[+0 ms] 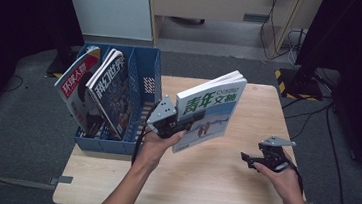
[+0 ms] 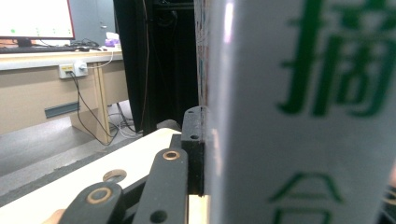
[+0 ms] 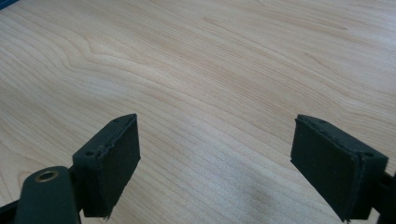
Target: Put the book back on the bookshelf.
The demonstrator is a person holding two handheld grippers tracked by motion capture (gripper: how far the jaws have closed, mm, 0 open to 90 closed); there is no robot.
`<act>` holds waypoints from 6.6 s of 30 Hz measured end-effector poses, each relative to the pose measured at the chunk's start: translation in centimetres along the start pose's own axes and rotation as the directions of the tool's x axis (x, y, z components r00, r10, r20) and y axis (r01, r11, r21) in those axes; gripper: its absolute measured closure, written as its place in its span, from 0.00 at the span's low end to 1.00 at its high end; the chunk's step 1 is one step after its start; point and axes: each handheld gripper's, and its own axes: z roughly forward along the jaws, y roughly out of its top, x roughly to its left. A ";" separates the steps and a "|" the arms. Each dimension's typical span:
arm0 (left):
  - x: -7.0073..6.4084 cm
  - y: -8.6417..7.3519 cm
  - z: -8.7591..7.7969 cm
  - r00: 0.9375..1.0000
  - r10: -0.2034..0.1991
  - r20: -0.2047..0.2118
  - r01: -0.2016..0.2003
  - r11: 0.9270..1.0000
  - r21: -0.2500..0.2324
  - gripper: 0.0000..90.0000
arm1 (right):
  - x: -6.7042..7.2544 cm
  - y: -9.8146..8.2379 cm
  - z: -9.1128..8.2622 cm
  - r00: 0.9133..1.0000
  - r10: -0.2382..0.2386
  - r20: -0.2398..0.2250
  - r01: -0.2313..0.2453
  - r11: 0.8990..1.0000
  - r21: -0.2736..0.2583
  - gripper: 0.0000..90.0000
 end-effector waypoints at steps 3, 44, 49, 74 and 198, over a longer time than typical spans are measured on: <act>0.2 0.1 -0.1 1.000 -0.001 0.001 0.001 1.000 -0.003 0.82 | 0.1 0.0 0.0 1.000 0.000 0.000 0.000 1.000 0.002 0.18; 2.4 3.0 -5.3 0.994 -0.024 -0.104 0.016 0.997 -0.079 0.82 | 0.3 -0.4 -0.7 1.000 0.012 0.025 -0.011 1.000 -0.012 0.18; 2.9 3.1 -6.5 0.992 -0.028 -0.123 0.017 0.996 -0.090 0.82 | 0.3 -0.4 -0.7 1.000 0.011 0.025 -0.011 1.000 -0.014 0.18; 4.8 3.4 -10.3 0.981 -0.030 -0.191 0.009 0.993 -0.114 0.82 | -0.2 -0.5 -0.9 0.999 0.018 0.029 -0.017 1.000 -0.025 0.19; 8.3 3.2 -15.1 0.884 -0.074 -0.461 0.027 0.994 -0.107 0.82 | -1.0 -0.7 -1.1 0.999 0.036 0.034 -0.035 0.999 -0.030 0.21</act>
